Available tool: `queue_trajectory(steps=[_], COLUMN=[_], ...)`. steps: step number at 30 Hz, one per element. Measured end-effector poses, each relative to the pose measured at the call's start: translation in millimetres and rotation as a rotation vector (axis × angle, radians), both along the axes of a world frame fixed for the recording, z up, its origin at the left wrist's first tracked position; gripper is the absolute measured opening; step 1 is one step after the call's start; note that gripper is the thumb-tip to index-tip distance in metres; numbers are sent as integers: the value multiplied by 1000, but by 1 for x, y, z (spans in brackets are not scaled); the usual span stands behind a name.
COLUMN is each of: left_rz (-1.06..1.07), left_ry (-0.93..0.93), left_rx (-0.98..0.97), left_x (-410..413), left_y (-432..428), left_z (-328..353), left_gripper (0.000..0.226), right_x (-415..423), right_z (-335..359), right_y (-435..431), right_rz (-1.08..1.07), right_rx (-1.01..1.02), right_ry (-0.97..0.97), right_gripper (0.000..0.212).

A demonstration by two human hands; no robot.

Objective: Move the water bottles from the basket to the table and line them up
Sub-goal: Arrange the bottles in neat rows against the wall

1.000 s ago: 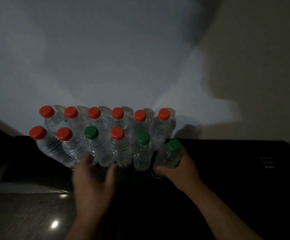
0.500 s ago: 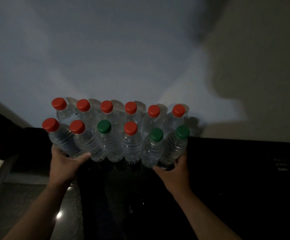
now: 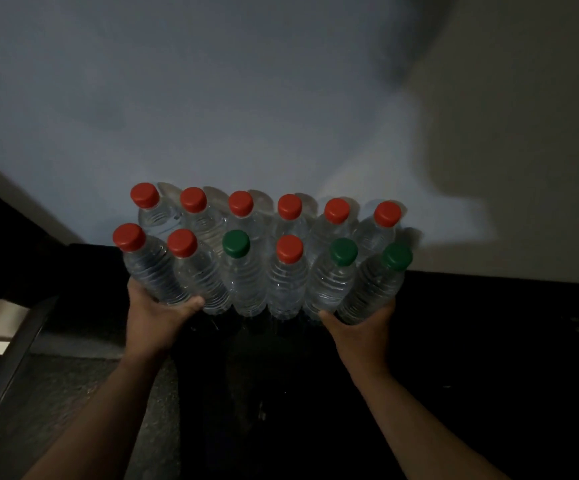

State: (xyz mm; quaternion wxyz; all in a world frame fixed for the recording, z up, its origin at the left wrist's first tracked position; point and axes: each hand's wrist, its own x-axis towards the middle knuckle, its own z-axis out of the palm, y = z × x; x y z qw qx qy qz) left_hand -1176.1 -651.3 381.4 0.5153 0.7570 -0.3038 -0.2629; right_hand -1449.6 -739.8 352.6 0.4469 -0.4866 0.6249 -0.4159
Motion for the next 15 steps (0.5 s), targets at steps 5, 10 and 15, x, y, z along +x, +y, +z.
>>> queue_trajectory(steps=[5,10,15], left_rz=[148,12,162], left_ry=[317,894,852], left_rx=[-215,-279,-193], left_x=[21,47,50], left_y=[2,-29,-42], left_z=[17,45,37], left_gripper=[41,68,47], right_x=[-38,-24,-18], right_z=[24,66,63], right_y=[-16,-67,-75], right_rz=[-35,-71,19], right_rx=[33,211,225], right_ry=[-346,-663,-610], right_gripper=[33,36,40])
